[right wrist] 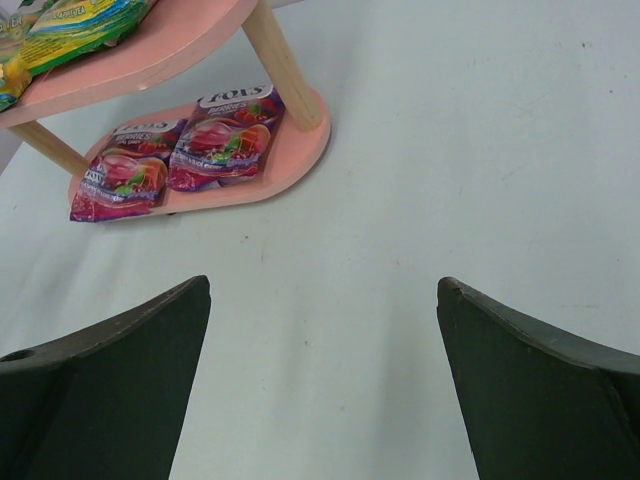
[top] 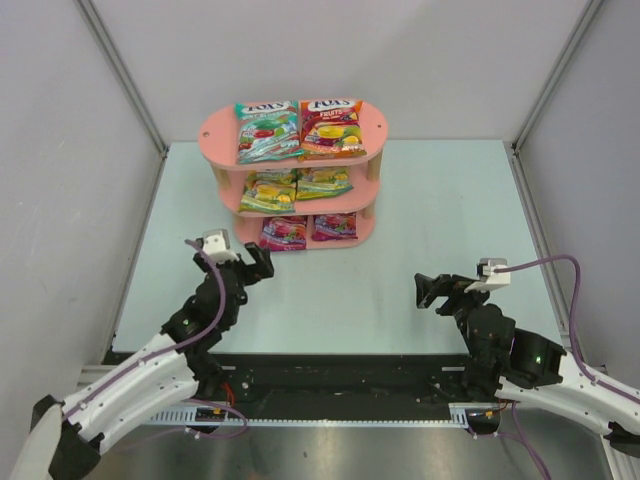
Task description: Place and organize the candy bags onto the shelf
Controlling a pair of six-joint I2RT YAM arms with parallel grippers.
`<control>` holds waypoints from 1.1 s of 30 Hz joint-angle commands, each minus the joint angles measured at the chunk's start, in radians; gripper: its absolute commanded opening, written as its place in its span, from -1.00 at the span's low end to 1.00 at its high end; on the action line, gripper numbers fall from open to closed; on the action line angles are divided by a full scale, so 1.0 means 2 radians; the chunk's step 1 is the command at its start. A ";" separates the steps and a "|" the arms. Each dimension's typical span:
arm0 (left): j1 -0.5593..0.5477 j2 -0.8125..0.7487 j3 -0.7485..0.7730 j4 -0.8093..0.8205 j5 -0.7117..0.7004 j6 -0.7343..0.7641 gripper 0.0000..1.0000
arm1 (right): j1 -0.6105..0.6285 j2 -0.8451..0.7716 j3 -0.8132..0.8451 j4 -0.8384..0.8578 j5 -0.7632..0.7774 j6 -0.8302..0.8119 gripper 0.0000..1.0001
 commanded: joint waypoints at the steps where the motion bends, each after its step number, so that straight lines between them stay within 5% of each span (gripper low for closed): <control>1: 0.003 0.062 0.046 0.132 0.016 0.044 0.99 | 0.001 -0.003 0.001 -0.001 0.008 0.009 0.99; 10: 0.055 0.132 0.069 0.209 0.091 0.050 0.99 | 0.002 -0.003 0.001 -0.001 0.007 0.010 0.99; 33: 0.095 0.253 0.115 0.255 0.126 0.070 0.99 | 0.003 -0.001 0.001 -0.001 0.006 0.011 0.99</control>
